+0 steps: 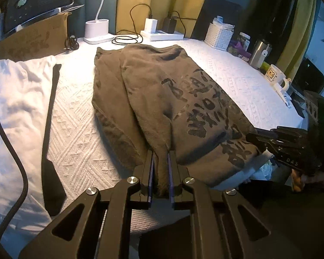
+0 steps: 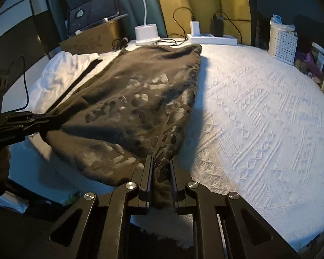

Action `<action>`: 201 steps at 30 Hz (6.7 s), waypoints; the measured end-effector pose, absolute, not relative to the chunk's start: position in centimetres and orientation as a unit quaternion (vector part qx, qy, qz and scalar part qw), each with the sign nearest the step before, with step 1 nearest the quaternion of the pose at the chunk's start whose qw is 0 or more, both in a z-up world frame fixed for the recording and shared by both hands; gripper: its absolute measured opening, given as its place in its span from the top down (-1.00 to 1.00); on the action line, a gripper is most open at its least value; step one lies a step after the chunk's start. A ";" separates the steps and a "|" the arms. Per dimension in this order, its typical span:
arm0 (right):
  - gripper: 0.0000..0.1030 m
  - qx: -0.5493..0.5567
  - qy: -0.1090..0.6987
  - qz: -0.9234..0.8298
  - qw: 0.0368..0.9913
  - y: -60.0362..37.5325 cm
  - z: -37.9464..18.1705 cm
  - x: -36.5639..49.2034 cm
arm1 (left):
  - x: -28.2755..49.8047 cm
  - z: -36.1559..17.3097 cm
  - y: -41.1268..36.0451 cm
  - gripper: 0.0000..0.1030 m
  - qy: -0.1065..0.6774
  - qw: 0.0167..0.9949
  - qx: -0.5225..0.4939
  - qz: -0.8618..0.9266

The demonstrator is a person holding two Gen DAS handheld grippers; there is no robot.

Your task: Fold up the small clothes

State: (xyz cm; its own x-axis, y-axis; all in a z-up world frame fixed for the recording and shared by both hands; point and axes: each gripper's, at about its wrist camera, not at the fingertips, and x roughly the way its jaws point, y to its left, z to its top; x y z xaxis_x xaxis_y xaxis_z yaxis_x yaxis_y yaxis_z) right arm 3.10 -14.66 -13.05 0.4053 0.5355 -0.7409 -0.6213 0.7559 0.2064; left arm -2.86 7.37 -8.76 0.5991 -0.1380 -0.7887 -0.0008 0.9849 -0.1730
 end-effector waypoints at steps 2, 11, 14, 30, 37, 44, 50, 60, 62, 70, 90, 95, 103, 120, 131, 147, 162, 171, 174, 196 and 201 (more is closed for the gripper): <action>0.72 -0.054 0.427 0.345 0.834 -14.5 -13.4 3.0 | -2.8 -9.6 7.7 0.80 0.453 0.887 -0.083 -0.040; 0.67 -0.080 0.425 0.322 0.842 -14.0 -14.0 2.2 | -3.4 -9.1 7.8 0.73 0.455 0.886 -0.078 -0.039; 0.65 -0.084 0.431 0.314 0.842 -13.9 -13.8 2.4 | -3.2 -8.2 8.1 0.72 0.458 0.885 -0.072 -0.039; -0.66 -0.054 0.414 0.260 0.870 -17.9 -11.2 6.8 | 1.5 -7.2 11.7 -0.08 0.447 0.891 -0.078 0.000; -0.66 -0.058 0.407 0.263 0.873 -16.4 -10.8 11.4 | 7.9 -7.0 11.4 -0.08 0.444 0.894 -0.045 -0.019; -0.65 -0.065 0.404 0.272 0.871 -14.1 -10.8 17.5 | 14.5 -7.0 12.8 -0.08 0.429 0.902 -0.051 -0.028; -0.65 -0.053 0.402 0.288 0.868 -12.0 -11.0 22.9 | 19.6 -8.1 13.9 -0.08 0.429 0.901 -0.058 -0.033; -0.65 -0.041 0.415 0.303 0.857 -8.7 -12.2 27.8 | 23.6 -10.6 13.4 0.01 0.455 0.888 -0.024 -0.063; -0.65 -0.040 0.421 0.305 0.853 -8.2 -12.7 28.5 | 23.7 -10.5 13.0 0.31 0.454 0.888 -0.021 -0.070; -0.65 -0.026 0.448 0.312 0.838 -6.1 -14.5 30.7 | 23.0 -8.2 13.4 0.93 0.414 0.907 -0.038 -0.058; -0.54 -0.027 0.444 0.337 0.830 -3.1 -14.7 32.2 | 20.9 -8.4 17.0 -0.47 0.444 0.894 -0.061 0.020; -0.54 -0.020 0.433 0.327 0.840 -4.1 -13.9 31.3 | 19.4 -9.4 18.9 -0.59 0.454 0.887 -0.083 0.034; -0.54 -0.020 0.442 0.333 0.833 -4.4 -14.3 30.6 | 21.1 -11.5 17.7 -0.66 0.463 0.876 -0.134 -0.028; -0.37 -0.067 0.419 0.344 0.838 -1.6 -14.8 29.7 | 22.3 -12.0 13.6 0.15 0.448 0.892 -0.035 -0.045; 0.46 -0.077 0.410 0.359 0.835 -0.3 -14.8 29.2 | 21.5 -11.3 12.4 0.52 0.428 0.901 -0.043 -0.051; 0.56 -0.055 0.343 0.347 0.871 -4.1 -9.1 24.5 | 16.8 -5.5 8.8 0.57 0.347 0.936 -0.025 -0.057; 0.56 -0.026 0.205 0.321 0.924 -11.6 -0.1 13.5 | 8.7 2.9 3.2 0.57 0.244 0.967 0.013 -0.073; 0.56 -0.035 0.119 0.318 0.940 -14.3 5.2 6.9 | 3.7 7.4 1.9 0.58 0.176 0.981 0.022 -0.076; 0.56 -0.038 0.097 0.321 0.941 -14.5 6.5 5.4 | 2.4 8.7 1.9 0.58 0.160 0.984 0.020 -0.071; 0.57 -0.063 -0.012 0.376 0.924 -11.8 13.7 -3.5 | -6.7 13.7 6.3 0.62 0.067 0.997 0.021 -0.029; 0.57 -0.067 -0.007 0.399 0.914 -9.8 13.1 -4.3 | -8.3 13.1 7.4 0.62 0.075 0.997 0.023 -0.012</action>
State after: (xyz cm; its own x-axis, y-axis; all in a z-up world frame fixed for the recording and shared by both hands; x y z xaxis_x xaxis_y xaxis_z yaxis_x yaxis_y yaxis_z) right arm -4.26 -9.79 13.11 0.6812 0.7310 -0.0406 -0.7291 0.6724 -0.1275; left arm -8.33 7.39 13.07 0.9884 -0.0207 -0.1508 0.0277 0.9986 0.0449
